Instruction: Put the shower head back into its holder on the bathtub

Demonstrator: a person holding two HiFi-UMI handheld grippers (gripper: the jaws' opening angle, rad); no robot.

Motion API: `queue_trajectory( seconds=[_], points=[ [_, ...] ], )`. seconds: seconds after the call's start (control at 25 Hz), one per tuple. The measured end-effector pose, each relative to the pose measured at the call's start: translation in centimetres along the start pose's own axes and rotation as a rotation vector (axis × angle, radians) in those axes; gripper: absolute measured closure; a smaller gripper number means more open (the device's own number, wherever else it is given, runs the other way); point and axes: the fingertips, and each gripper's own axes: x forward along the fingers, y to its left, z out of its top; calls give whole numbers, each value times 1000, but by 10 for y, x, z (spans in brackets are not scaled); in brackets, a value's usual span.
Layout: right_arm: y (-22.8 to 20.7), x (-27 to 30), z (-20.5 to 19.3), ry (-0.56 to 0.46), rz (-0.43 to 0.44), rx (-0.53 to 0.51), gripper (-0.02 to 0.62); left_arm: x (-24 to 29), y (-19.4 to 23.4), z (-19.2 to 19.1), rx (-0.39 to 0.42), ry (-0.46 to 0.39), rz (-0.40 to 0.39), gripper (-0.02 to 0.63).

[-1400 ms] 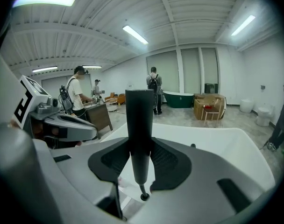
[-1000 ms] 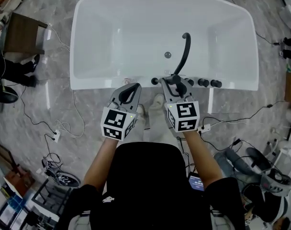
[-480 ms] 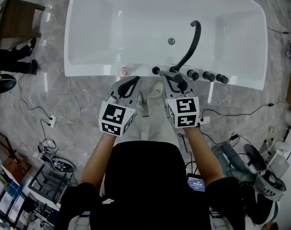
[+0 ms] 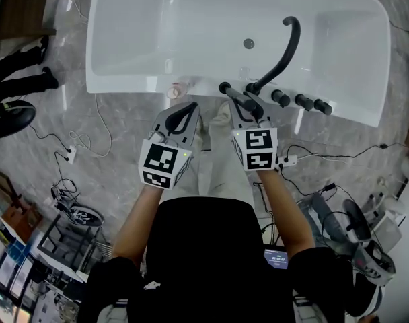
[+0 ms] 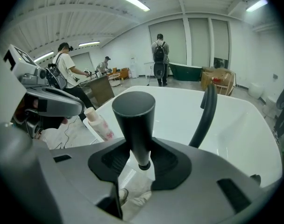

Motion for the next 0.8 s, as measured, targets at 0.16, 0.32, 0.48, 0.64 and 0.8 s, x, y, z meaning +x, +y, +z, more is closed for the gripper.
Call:
queue_trajectory(
  seconds=[0.16,0.32,0.48,0.64,0.8],
  points=[
    [1,19,-13,32,11,-20,449,4,9,-14,-11,18,5,592],
    [0,34,-23,59,12,-29,449,3,17,-19,27,5,20,592],
    [6,46,-28,66,7,-68,449,2,22,-32,14,17,27,592],
    [13,55,-34,73,14,-85,449,3,24,-45,8,35,30,592],
    [14,63,-42,82,14,-90,449,7,25,-53,6,43,29,592]
  ],
)
